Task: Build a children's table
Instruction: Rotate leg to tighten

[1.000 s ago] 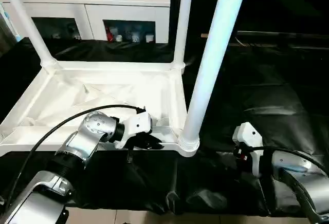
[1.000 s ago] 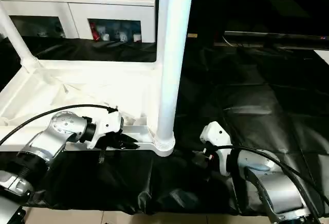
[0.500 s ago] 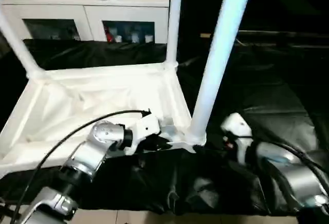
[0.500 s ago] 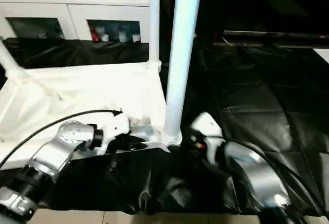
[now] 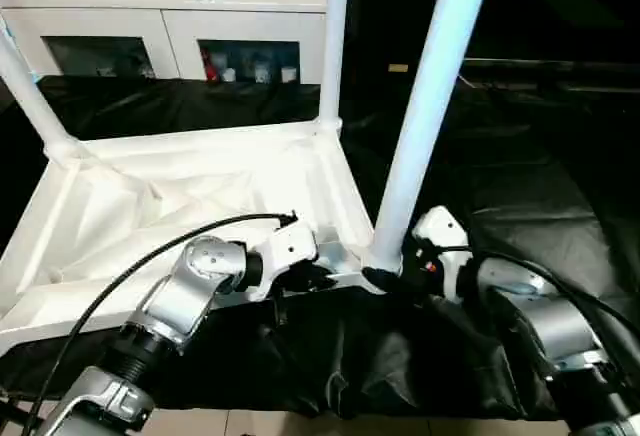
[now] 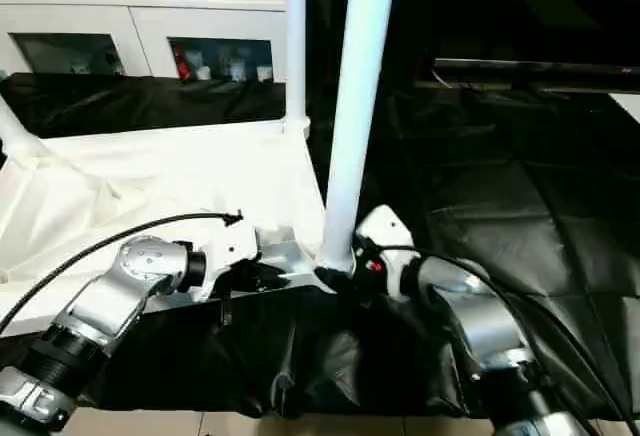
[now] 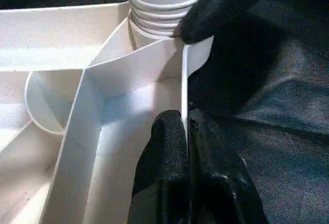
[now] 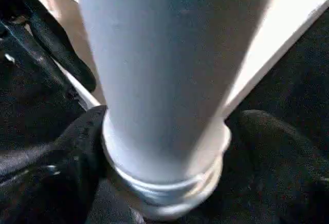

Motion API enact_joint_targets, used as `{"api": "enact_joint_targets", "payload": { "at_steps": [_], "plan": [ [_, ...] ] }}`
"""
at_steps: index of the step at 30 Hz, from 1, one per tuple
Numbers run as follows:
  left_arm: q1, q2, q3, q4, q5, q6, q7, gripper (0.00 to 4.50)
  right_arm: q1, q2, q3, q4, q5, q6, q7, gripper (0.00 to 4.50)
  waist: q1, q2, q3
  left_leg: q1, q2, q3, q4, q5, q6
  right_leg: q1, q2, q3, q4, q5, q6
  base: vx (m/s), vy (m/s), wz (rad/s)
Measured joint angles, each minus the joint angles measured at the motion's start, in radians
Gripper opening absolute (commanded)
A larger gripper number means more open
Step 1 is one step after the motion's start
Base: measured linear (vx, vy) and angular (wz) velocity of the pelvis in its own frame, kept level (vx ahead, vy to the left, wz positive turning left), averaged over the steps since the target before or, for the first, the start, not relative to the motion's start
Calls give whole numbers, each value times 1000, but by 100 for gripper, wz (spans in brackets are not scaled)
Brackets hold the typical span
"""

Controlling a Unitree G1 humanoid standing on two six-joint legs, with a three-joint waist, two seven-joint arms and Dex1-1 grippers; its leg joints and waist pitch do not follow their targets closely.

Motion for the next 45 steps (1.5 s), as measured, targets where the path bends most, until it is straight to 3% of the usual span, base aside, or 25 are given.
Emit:
{"api": "enact_joint_targets", "payload": {
  "at_steps": [11, 12, 16, 20, 26, 33, 35, 38, 40, 45],
  "plan": [
    [0, 2, 0, -1, 0, 4, 12, 0, -16, 15, 3, 46, 2, -42, 19, 312, -9, 0, 0, 0, 0, 0, 0, 0, 0, 0, 0, 0, 0, 0, 0, 0, 0, 0],
    [1, 2, 0, -1, 0, 4, 13, 0, -18, 17, 3, 49, 2, -44, 20, 288, -10, 0, 0, 0, 0, 0, 0, 0, 0, 0, 0, 0, 0, 0, 0, 0, 0, 0],
    [5, 1, 3, -2, 0, 4, 35, 0, -28, 39, 1, 75, 1, -58, -5, 280, -16, 0, 0, 0, 0, 0, 0, 0, 0, 0, 0, 0, 0, 0, 0, 0, 0, 0],
    [-13, -44, 20, 37, 21, 16, 119, 0, -42, 116, -33, 125, -28, -73, -152, 276, -23, 0, 0, 0, 0, 0, 1, 0, 0, 0, 0, 0, 1, 1, -1, 0, 0, 0],
    [-109, -184, 34, 196, 72, 37, 305, 0, -127, 282, -100, 264, -83, -79, -476, 275, -22, 2, -1, 1, 0, 0, 2, 0, 0, 1, 0, 0, 0, 3, -5, 0, 0, 0],
    [-121, -208, 38, 226, 87, 18, 331, 0, -147, 291, -107, 305, -89, -107, -506, 275, -19, 6, -3, 1, -1, 0, 1, 0, 0, 2, -1, 0, -1, 3, -5, 0, 0, 0],
    [-119, -206, 37, 229, 89, 1, 331, 0, -147, 291, -117, 312, -84, -122, -495, 345, -19, 8, -2, 0, -1, 0, 1, 0, 0, 1, -1, 0, -1, 3, -5, 0, 0, 0],
    [-109, -188, 39, 228, 88, -40, 310, 0, -146, 285, -126, 311, -71, -124, -429, 351, -19, 9, -2, -1, -1, 0, 0, 0, 0, 0, -1, 0, -1, 3, -4, 0, 0, 0],
    [-99, -178, 41, 216, 87, -49, 294, 0, -146, 269, -124, 307, -66, -122, -392, 385, -19, 10, -2, -1, -1, 0, 0, 0, 0, -1, -1, 0, -1, 3, -4, 0, 0, 0],
    [-53, -107, 43, 147, 47, -73, 175, 0, -120, 162, -58, 226, -53, -114, -198, 394, -15, 10, -2, -3, 0, 0, -4, 0, 0, -5, -1, -1, 0, 3, -4, 0, 0, 0]
  ]
}}
